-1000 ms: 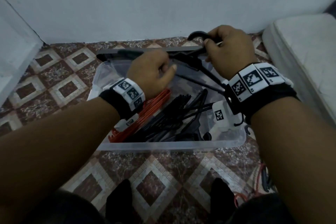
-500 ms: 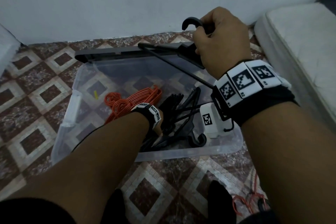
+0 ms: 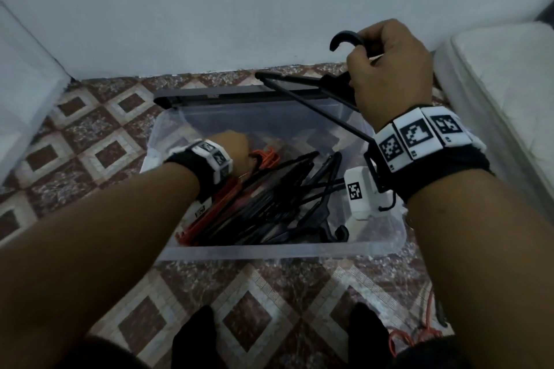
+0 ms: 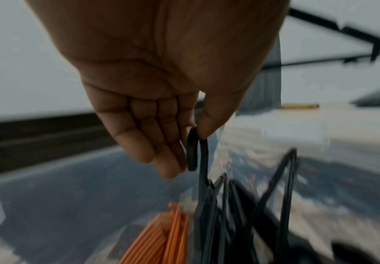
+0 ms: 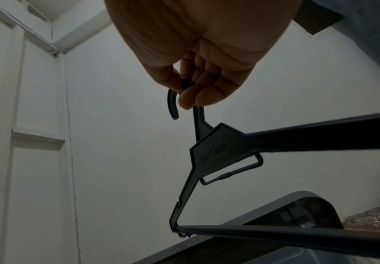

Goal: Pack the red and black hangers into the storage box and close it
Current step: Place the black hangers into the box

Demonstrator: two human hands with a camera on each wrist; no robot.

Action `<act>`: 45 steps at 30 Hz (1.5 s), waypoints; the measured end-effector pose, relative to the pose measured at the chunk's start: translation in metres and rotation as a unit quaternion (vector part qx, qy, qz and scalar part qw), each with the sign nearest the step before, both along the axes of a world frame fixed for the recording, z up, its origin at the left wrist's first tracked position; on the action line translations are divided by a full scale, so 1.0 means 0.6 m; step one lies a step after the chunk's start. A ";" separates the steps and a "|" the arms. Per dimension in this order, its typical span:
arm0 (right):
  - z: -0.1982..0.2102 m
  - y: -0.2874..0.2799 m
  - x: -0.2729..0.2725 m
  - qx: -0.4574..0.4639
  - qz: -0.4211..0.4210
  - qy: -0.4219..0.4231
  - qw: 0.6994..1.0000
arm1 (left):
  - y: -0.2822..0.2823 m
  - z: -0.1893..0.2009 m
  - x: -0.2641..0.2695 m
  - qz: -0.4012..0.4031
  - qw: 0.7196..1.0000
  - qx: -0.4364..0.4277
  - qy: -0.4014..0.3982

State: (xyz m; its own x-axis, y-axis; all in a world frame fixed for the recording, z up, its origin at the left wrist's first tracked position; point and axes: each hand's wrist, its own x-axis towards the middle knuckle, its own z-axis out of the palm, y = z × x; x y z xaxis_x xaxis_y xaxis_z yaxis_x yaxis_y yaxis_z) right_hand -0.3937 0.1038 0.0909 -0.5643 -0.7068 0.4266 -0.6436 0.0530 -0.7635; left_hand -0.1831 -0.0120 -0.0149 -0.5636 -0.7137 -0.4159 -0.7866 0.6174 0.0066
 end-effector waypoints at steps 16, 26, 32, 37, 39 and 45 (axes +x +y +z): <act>-0.007 0.015 0.048 0.186 0.167 0.125 0.960 | 0.101 0.161 0.041 -0.058 0.928 -0.113 0.350; -0.002 0.020 0.060 0.233 0.285 0.020 0.929 | 0.111 0.157 0.007 -0.051 0.891 -0.146 0.426; -0.009 0.013 0.054 0.231 0.258 0.042 0.937 | 0.106 0.142 -0.007 0.004 0.888 -0.121 0.443; -0.003 0.015 0.028 0.181 0.185 0.017 0.966 | 0.088 0.087 0.004 -0.027 0.989 0.026 0.142; -0.001 0.016 0.021 0.166 0.169 0.000 0.972 | 0.086 0.042 -0.003 -0.041 0.995 0.084 0.030; -0.012 0.010 -0.002 0.128 0.130 0.018 0.983 | 0.039 -0.094 -0.059 -0.085 0.973 0.174 -0.122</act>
